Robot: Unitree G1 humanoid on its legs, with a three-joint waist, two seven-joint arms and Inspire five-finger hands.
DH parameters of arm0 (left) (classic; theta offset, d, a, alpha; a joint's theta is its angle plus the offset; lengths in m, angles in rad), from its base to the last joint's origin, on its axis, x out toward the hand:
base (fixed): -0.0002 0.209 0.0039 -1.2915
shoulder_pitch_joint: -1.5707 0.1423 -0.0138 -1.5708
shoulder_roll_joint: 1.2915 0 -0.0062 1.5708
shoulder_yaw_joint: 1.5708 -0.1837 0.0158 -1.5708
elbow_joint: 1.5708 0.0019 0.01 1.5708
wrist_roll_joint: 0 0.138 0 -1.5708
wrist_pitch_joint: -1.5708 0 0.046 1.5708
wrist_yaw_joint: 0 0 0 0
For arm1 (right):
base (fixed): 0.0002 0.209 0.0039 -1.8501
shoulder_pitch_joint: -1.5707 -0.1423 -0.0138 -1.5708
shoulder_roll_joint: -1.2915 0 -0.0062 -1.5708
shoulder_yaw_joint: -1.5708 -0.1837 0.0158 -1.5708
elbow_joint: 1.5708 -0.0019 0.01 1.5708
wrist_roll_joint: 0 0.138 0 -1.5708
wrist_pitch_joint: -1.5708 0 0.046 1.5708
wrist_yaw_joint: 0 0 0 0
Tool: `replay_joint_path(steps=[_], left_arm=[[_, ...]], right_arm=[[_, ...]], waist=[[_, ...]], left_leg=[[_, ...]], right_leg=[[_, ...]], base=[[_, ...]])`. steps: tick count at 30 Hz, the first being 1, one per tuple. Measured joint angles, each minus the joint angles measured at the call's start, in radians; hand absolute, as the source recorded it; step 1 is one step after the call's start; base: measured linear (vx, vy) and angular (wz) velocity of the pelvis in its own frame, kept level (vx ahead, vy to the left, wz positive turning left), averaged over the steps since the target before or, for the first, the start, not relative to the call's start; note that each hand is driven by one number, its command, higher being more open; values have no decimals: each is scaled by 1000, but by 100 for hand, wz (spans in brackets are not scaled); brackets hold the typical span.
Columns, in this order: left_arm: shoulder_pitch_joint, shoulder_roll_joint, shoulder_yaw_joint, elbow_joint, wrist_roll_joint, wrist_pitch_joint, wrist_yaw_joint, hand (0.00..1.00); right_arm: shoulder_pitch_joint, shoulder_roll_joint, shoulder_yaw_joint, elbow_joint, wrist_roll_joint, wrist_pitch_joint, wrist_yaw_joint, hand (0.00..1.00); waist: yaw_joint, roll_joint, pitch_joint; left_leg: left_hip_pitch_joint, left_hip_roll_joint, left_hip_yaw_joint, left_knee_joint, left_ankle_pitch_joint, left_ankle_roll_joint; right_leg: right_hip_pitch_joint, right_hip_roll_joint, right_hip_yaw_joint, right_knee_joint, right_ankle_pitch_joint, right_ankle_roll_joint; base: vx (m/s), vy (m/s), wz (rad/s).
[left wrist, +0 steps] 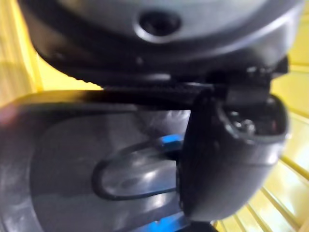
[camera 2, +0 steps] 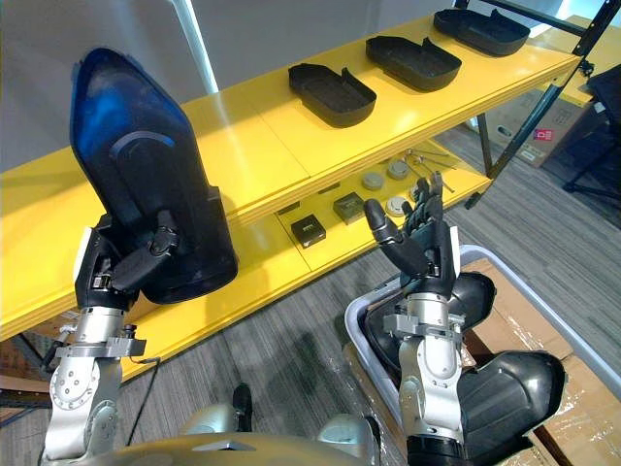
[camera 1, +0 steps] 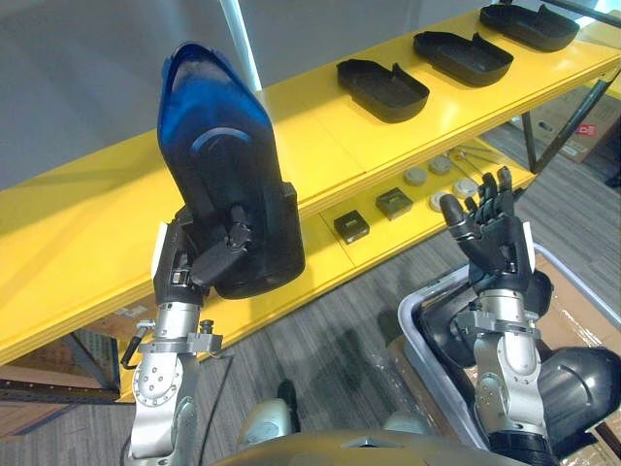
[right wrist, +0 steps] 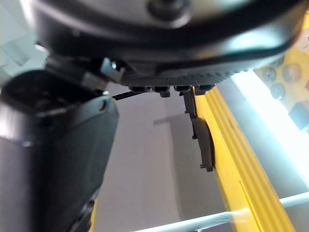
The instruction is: Walk over and take three plastic housings, then place them on the shelf
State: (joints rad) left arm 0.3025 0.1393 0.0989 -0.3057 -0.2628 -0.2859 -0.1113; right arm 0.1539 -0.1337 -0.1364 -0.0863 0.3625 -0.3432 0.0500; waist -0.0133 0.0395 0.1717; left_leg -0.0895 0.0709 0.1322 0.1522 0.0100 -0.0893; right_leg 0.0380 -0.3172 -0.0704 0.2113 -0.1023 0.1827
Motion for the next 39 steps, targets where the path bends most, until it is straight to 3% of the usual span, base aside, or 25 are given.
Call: replay_joint_path(steps=[4,7,11,13,15,20,26,32,39], left_arm=[[1,29,88,-2,-2,35,12,0],[-29,36,134,-9,-2,60,49,0],[-64,33,118,-9,-1,74,91,0],[-74,26,106,-14,3,89,125,0],[-75,24,105,-12,3,118,171,0],[-110,17,127,38,0,145,325,0],[-240,23,177,195,-6,165,480,0],[-316,51,177,315,-15,180,566,0],[-483,154,189,500,-89,185,618,0]], right_arm=[[-2,56,15,-2,-27,0,3,100],[0,52,11,-5,-41,2,11,100],[0,44,-16,-5,-43,2,8,100],[-3,19,-19,-5,-43,3,8,100],[-5,9,-20,-5,-41,7,13,100],[5,10,12,-7,-39,40,61,100],[35,10,190,-7,-41,91,109,100],[36,9,272,-4,-42,117,135,100],[37,-38,311,-1,-41,124,126,100]], waist=[[12,-13,-7],[9,-18,-9],[4,-10,-9],[2,-7,-9],[-2,-4,-9],[-19,14,-16],[-19,23,-23],[-17,21,-33],[-35,24,-34]], left_leg=[[71,7,67,-88,10,16],[59,1,81,-95,19,20],[58,1,64,-151,54,14],[61,8,58,-218,101,-1],[59,18,58,-237,123,-7],[63,53,59,-240,138,-23],[61,65,62,-241,143,-27],[42,64,63,-237,147,-27],[39,65,72,-237,152,-26]], right_leg=[[-19,6,-69,-21,95,-23],[-16,7,-94,-65,119,-18],[0,17,-125,-112,117,-20],[-5,33,-147,-141,101,-29],[-12,45,-147,-148,87,-18],[-13,78,-144,-146,87,-19],[-21,90,-141,-149,82,-28],[-40,91,-137,-151,90,-18],[-55,91,-118,-141,94,-17]], base=[[33,128,-46],[13,41,-18],[-24,-29,14],[-62,-74,9],[-73,-88,0],[-70,-63,-6],[-67,-13,-2],[-6,1,0],[-5,-4,-6]])
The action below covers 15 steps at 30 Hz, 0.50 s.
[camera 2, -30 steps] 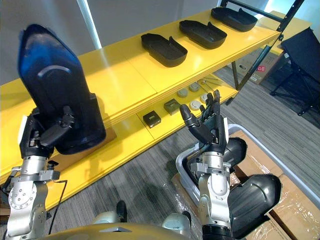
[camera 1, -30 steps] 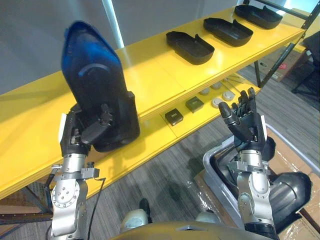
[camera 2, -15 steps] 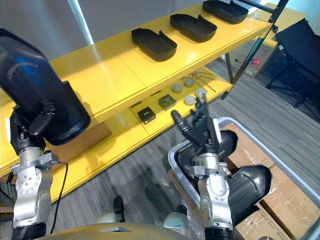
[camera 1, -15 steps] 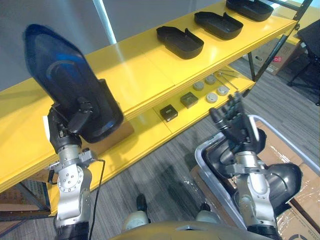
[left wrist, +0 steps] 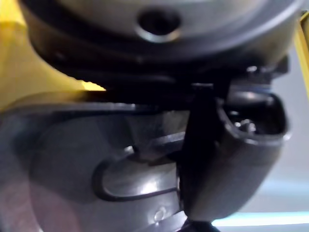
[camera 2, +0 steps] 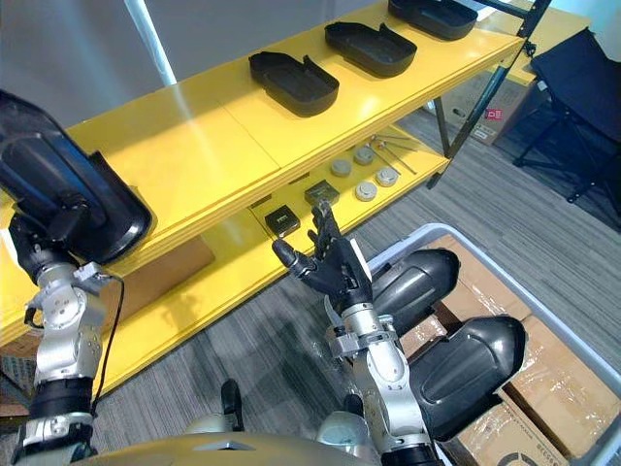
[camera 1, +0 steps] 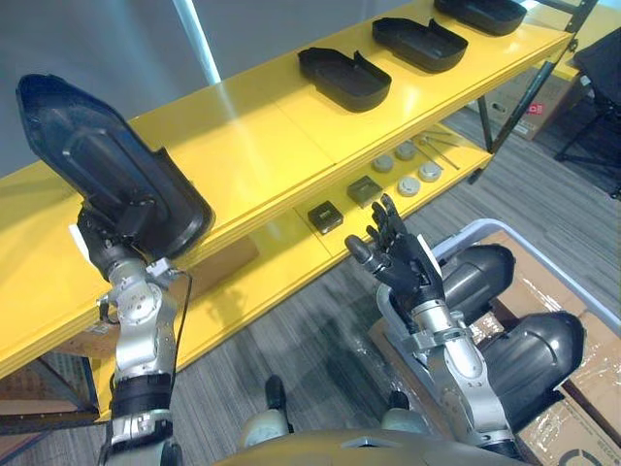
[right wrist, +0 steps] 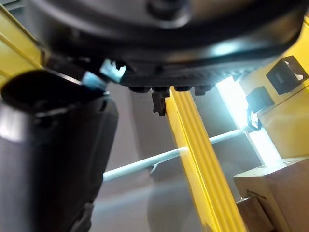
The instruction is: Walk over and take three plastic housings, then place them on the shelf
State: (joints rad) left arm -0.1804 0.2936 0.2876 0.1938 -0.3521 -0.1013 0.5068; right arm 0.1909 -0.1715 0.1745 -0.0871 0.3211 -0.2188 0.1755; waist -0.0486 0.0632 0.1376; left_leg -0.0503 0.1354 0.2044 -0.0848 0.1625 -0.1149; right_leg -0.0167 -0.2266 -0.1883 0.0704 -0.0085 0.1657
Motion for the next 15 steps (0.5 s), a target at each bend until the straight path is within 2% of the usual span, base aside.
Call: replay_joint_path(steps=[3,7,9,10,15], left_arm=[[-43,36,3,78,-11,11,0,0],[-143,109,2,240,-84,23,1,0],[-184,165,3,304,-104,50,-3,0],[-208,194,2,333,-113,85,-13,0],[-272,252,3,418,-117,163,-30,0]], right_arm=[[1,-2,16,0,0,7,-4,100],[5,-38,48,0,0,22,-6,100],[8,-40,67,0,0,33,-2,100],[13,-42,74,0,0,38,3,100],[8,-66,93,-5,1,55,4,100]], waist=[[-14,1,0],[-10,1,0],[-12,1,0],[-14,1,0],[-15,1,0]], left_leg=[[1,1,5,0,1,1],[1,2,25,0,1,0],[1,4,37,0,1,0],[1,4,40,0,1,0],[1,5,46,0,0,0]], right_leg=[[-3,0,5,0,0,0],[-22,1,32,9,1,2],[-35,2,45,16,2,3],[-37,2,50,16,3,4],[-43,3,58,18,3,4]], base=[[-35,1,-4],[-37,7,-16],[-28,3,-14],[-13,3,-10],[-7,-1,-3]])
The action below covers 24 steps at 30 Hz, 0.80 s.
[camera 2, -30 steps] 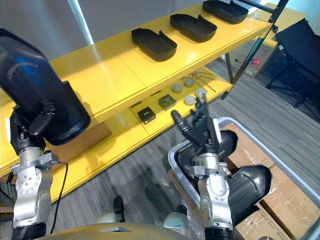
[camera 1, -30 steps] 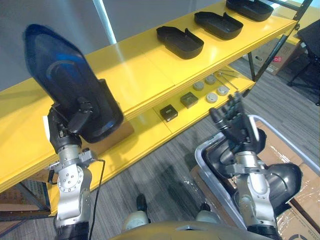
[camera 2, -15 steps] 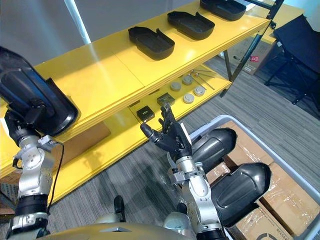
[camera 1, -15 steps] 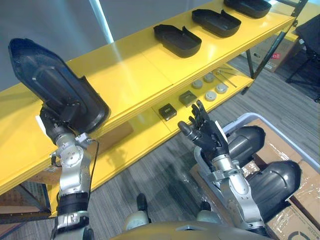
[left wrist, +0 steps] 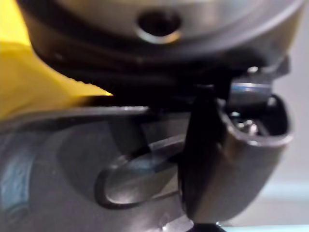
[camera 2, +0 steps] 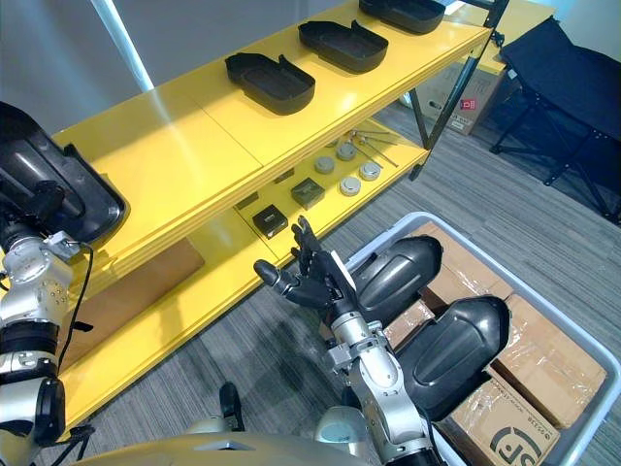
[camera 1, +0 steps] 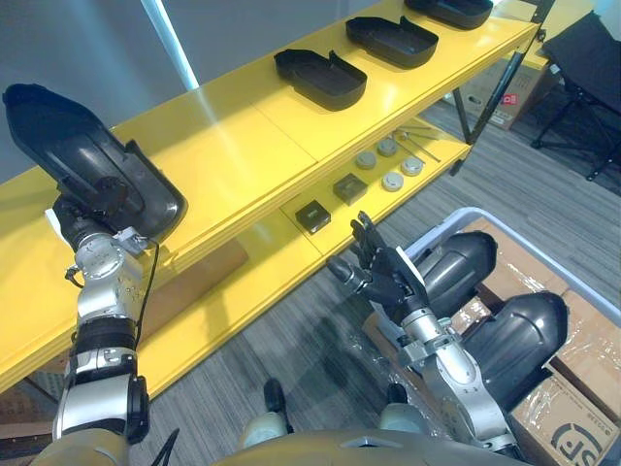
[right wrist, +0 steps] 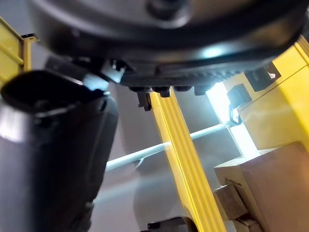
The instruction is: Walk over and take three plastic housings, then place them on the shelf
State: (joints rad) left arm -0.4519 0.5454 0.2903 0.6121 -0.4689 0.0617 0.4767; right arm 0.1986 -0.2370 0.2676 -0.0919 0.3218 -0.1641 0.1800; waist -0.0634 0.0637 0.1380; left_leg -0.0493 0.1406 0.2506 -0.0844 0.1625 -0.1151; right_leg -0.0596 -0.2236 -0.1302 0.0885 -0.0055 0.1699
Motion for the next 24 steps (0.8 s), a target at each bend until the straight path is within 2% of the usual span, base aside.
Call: replay_joint_path(steps=[1,6,9,12,17,19,24], left_arm=[[-24,15,0,30,0,17,1,100],[-93,85,4,118,3,72,18,100],[-115,119,5,181,7,116,18,100],[-151,139,5,203,13,124,16,100],[-178,148,4,205,51,156,-5,100],[-182,175,2,209,51,187,-27,100],[-200,180,0,232,50,187,-43,100]], right_arm=[[0,-3,4,0,0,6,-1,100],[-1,-3,28,-23,0,22,-5,100],[-9,-3,48,-52,0,23,-9,100],[-19,-3,57,-62,1,23,-20,100],[-29,-3,59,-62,1,23,-34,100],[-32,-3,60,-62,1,23,-44,100],[-37,-3,65,-62,8,23,-62,100]], waist=[[0,0,0],[-11,-4,11],[-26,-15,30],[-25,-24,51],[-22,-20,75],[-24,-19,81],[-22,-20,81]], left_leg=[[-2,1,4,0,0,0],[-10,1,19,0,0,0],[-11,1,28,0,0,0],[-12,2,28,0,0,0],[-12,2,26,1,0,0],[-11,2,27,1,0,0],[-11,2,26,1,0,0]], right_leg=[[-6,1,3,3,0,0],[-30,1,22,14,1,0],[-37,2,28,14,3,-1],[-39,2,28,14,3,-1],[-38,3,28,16,3,-2],[-38,3,28,16,3,-2],[-36,3,28,16,3,-2]], base=[[-16,-5,-8],[-11,-1,-8],[-9,-2,-7],[0,-1,-2],[0,0,0],[0,0,0],[0,0,0]])
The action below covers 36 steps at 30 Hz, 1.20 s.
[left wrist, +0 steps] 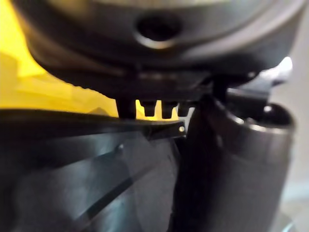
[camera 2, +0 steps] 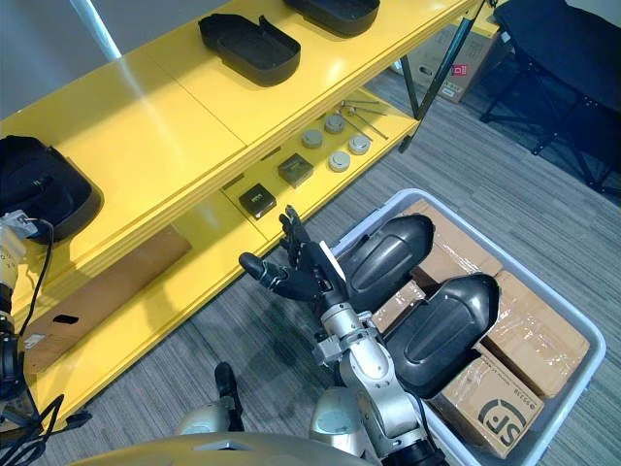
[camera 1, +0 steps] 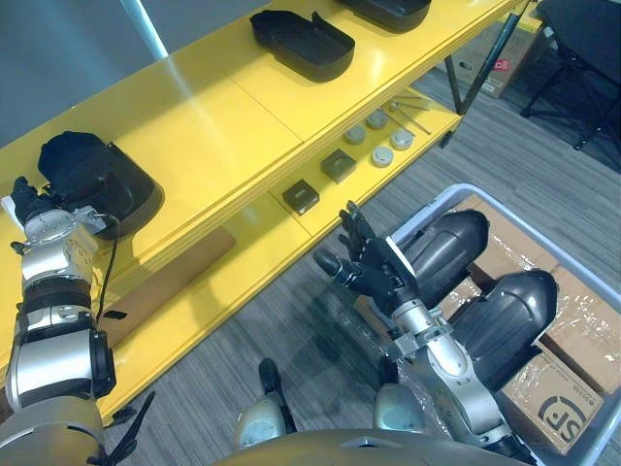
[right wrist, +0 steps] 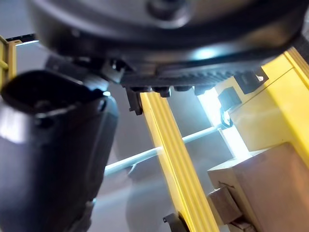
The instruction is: Walk over and take three plastic housings, then place them on the shelf
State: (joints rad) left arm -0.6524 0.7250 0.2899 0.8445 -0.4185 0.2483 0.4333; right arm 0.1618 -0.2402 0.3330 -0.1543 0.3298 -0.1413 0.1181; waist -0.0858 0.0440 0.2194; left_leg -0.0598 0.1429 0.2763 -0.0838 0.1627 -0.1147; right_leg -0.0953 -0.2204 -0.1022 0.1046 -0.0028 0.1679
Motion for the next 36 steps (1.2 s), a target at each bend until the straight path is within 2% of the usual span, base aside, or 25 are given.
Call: replay_joint_path(steps=[5,8,10,14,17,19,23,26,30,31,36], left_arm=[[-13,1,-1,16,-2,-35,1,100],[-11,1,-2,-1,-2,-92,3,100],[22,1,-3,-78,-1,-113,3,100],[188,-25,-1,-404,52,-199,27,100],[283,-113,8,-645,102,-272,65,100],[391,-232,8,-852,144,-318,81,100],[545,-383,1,-1038,194,-341,94,100],[698,-491,1,-1202,199,-381,91,100],[845,-578,2,-1334,202,-474,58,100],[981,-680,41,-1376,232,-558,-96,100],[981,-680,41,-1376,232,-558,-96,100]], right_arm=[[0,1,25,0,12,0,0,100],[-1,3,31,0,13,-2,4,100],[-3,3,27,0,12,-3,2,100],[-2,15,-5,1,11,-10,-2,100],[-8,23,-49,1,13,-32,-10,100],[-23,38,-83,2,35,-46,-23,100],[-34,50,-128,2,34,-71,-57,100],[-36,50,-184,2,32,-71,-62,100],[-34,50,-275,1,31,-71,-62,100],[-62,50,-360,1,31,-71,-65,100],[-60,50,-365,1,31,-71,-64,100]], waist=[[1,0,0],[3,0,0],[3,-1,-1],[22,-3,-2],[43,-4,-3],[55,-2,-16],[58,3,-53],[69,1,-79],[91,1,-104],[113,-45,-151],[111,-47,-149]], left_leg=[[4,3,-1,0,0,0],[13,7,-4,0,0,0],[19,9,-12,0,-1,-1],[42,10,-30,-1,-4,-5],[51,10,-48,-2,-3,-5],[54,9,-67,-4,-1,-7],[54,9,-94,-5,2,-9],[51,9,-107,-6,3,-11],[47,7,-140,-6,4,-13],[20,7,-175,-6,11,-15],[18,7,-174,-6,11,-15]], right_leg=[[6,2,-2,-2,0,0],[19,6,-6,-4,-2,-3],[34,8,-16,-9,-2,-4],[75,9,-41,-23,-3,-6],[103,9,-63,-33,-3,-7],[124,9,-87,-41,-5,-9],[149,11,-121,-57,-5,-10],[160,13,-137,-67,-7,-13],[191,16,-172,-85,-9,-17],[201,23,-216,-103,-7,-14],[200,23,-216,-104,-7,-14]], base=[[0,0,0],[1,-4,2],[6,-16,10],[14,-18,12],[-12,-10,19],[-27,-8,24],[-26,-10,23],[-20,-9,13],[-13,-11,21],[-3,-7,11],[0,0,0]])
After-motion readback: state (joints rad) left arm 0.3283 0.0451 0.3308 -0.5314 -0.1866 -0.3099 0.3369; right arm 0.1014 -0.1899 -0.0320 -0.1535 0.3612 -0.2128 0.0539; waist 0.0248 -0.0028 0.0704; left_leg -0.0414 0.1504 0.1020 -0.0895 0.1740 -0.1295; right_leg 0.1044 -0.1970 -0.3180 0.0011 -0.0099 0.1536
